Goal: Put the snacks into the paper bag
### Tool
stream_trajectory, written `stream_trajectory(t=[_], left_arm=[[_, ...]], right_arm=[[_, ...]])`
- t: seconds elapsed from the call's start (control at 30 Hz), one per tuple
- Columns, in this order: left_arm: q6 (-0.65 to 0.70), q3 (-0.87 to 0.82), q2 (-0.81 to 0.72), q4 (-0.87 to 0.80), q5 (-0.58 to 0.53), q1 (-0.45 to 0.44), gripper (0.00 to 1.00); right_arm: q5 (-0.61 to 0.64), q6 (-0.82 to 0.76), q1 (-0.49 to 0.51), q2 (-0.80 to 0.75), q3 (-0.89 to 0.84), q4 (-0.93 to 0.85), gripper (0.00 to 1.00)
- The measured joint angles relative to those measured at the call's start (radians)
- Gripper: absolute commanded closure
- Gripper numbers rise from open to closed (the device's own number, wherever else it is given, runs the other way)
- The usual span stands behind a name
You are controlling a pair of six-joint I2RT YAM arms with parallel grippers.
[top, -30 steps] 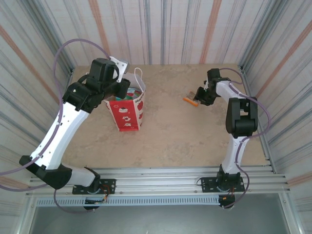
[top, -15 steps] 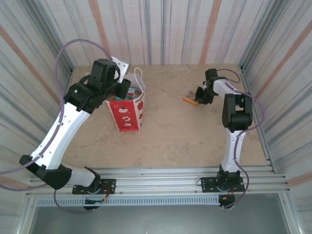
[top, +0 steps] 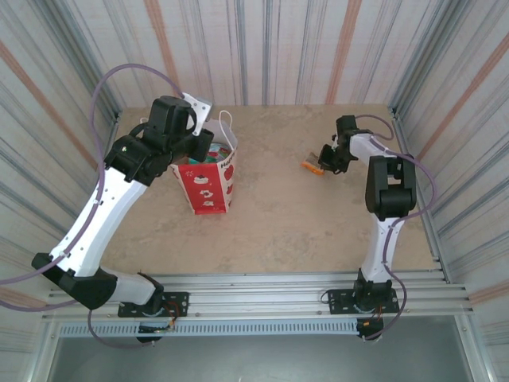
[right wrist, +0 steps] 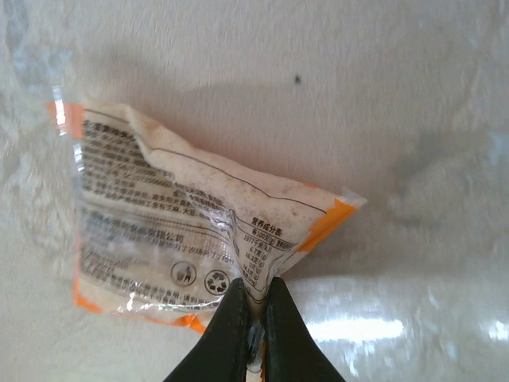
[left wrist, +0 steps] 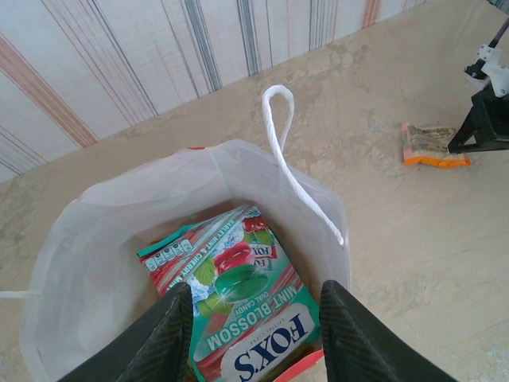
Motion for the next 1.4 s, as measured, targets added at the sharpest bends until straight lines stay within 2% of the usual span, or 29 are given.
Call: stream_trajectory(t=[0.23,0.4,0.63,0.97,1.23,1.33,1.4], left_arm=[[0.002,0.0,0.001,-0.001,0.129,-0.002,0.45],[-0.022,0.0,0.017,0.004,0.27,-0.002,0.43],[-0.09,-0.003,0.05,0.047,0.443,-0.002,0.4],[-0.175,-0.037,0.079,0.158,0.594,0.001,0.38],[-0.216,-0.064,0.087,0.22,0.626,0.021,0.38],[-0.224,-0.072,0.087,0.234,0.627,0.034,0.41],[-0.23,-0.079,0.087,0.242,0.627,0.041,0.49]], right_arm=[[-0.071,-0.045,0.05,-0.27,-0.156,0.051,1.0],[-0.148,-0.087,0.124,-0.48,-0.216,0.126,1.0],[-0.261,-0.098,0.231,-0.674,-0.284,0.278,1.0],[-0.361,-0.097,0.334,-0.749,-0.288,0.453,1.0],[-0.409,-0.097,0.375,-0.749,-0.311,0.532,1.0],[-0.425,-0.097,0.383,-0.749,-0.323,0.568,1.0],[-0.437,-0.096,0.387,-0.749,-0.328,0.585,1.0]])
